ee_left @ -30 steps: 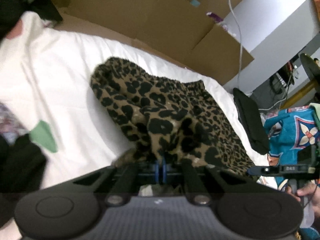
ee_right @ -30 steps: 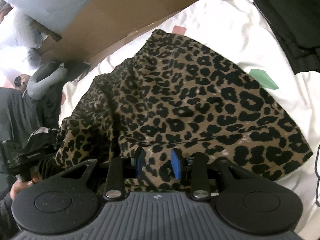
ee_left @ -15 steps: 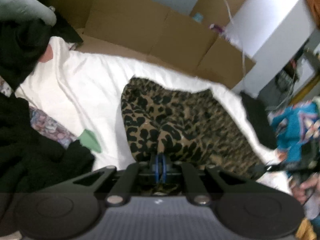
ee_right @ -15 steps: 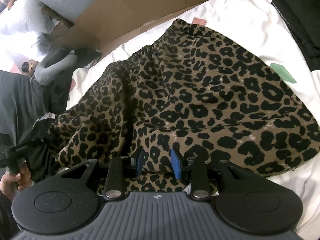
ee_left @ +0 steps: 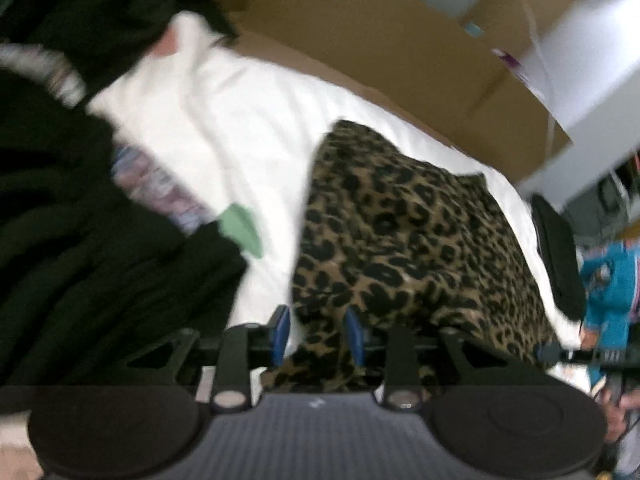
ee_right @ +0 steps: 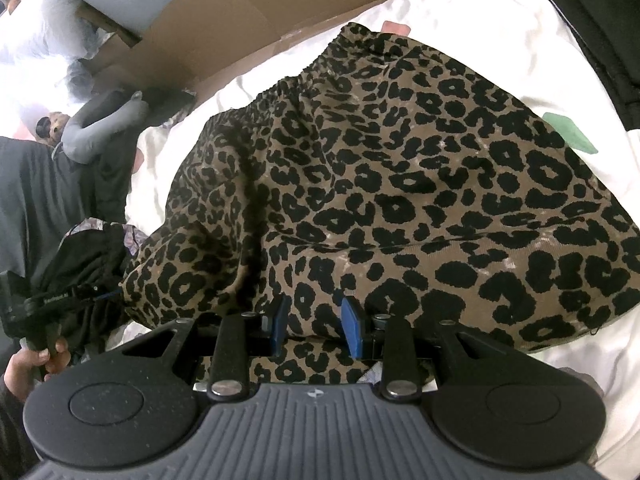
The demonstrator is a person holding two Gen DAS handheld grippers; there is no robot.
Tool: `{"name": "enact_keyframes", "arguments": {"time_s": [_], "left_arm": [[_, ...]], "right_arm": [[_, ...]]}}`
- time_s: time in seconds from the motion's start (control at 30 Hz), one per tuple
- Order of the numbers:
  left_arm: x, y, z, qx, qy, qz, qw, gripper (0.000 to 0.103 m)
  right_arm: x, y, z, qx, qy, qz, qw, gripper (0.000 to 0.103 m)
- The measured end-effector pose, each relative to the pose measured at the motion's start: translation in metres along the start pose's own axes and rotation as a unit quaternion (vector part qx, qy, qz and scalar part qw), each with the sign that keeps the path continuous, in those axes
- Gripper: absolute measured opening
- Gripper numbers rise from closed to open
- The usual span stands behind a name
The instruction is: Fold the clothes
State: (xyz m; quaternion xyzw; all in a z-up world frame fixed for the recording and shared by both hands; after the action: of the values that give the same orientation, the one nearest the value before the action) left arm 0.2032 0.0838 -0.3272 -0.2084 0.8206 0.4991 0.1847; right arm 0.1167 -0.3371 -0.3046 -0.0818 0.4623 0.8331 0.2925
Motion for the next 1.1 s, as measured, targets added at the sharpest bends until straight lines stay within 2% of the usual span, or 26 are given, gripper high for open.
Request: {"name": "enact_keyframes", "arguments": {"time_s": [0.1,0.27,0.47,0.63,0.77,0.9,1.1], "left_arm": [[0.005,0.002,0.009,-0.005,0.007,0.004,1.0,0.033],[0.023,0.006,0.018,0.0,0.005,0.016,0.9999,0.054],[0.039,0.009,0.021,-0.011,0.011,0.031,0.9994,0.054],[0.056,0.006,0.007,-0.008,0.011,0.036,0.9992,0.054],[0.071,-0.011,-0.001,-0.039,0.014,0.037,0.9984,0.054],[0.077,-0.02,-0.004,-0.041,0.037,0.029,0.9981,0.054],[0.077,-0.02,-0.013,-0.062,0.004,0.013,0.998,0.054]], "right_arm": [[0.001,0.001,-0.001,0.001,-0.001,0.0,1.0,0.032],[0.002,0.003,-0.003,0.003,-0.001,0.001,1.0,0.032],[0.003,0.003,-0.005,0.007,-0.002,0.002,1.0,0.032],[0.003,0.003,-0.006,0.007,-0.002,0.001,1.0,0.032],[0.004,0.002,-0.007,0.008,-0.002,0.003,1.0,0.032],[0.005,0.004,-0.009,0.01,0.0,0.002,1.0,0.032],[0.007,0.004,-0.016,0.015,-0.007,0.003,1.0,0.032]]}}
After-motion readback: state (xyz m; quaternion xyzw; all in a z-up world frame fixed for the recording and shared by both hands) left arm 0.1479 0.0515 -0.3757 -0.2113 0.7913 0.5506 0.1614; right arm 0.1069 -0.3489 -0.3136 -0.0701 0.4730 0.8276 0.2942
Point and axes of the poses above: each gripper's, at about its wrist camera, not at the fingertips, and y roughly against the way its jaws point, z to its left, x to its underside, the point moved 3 cm from there along -y, roughly the way its jaws point, and after that the axes turned 7 degrees about -z, right-handed, at the moved point
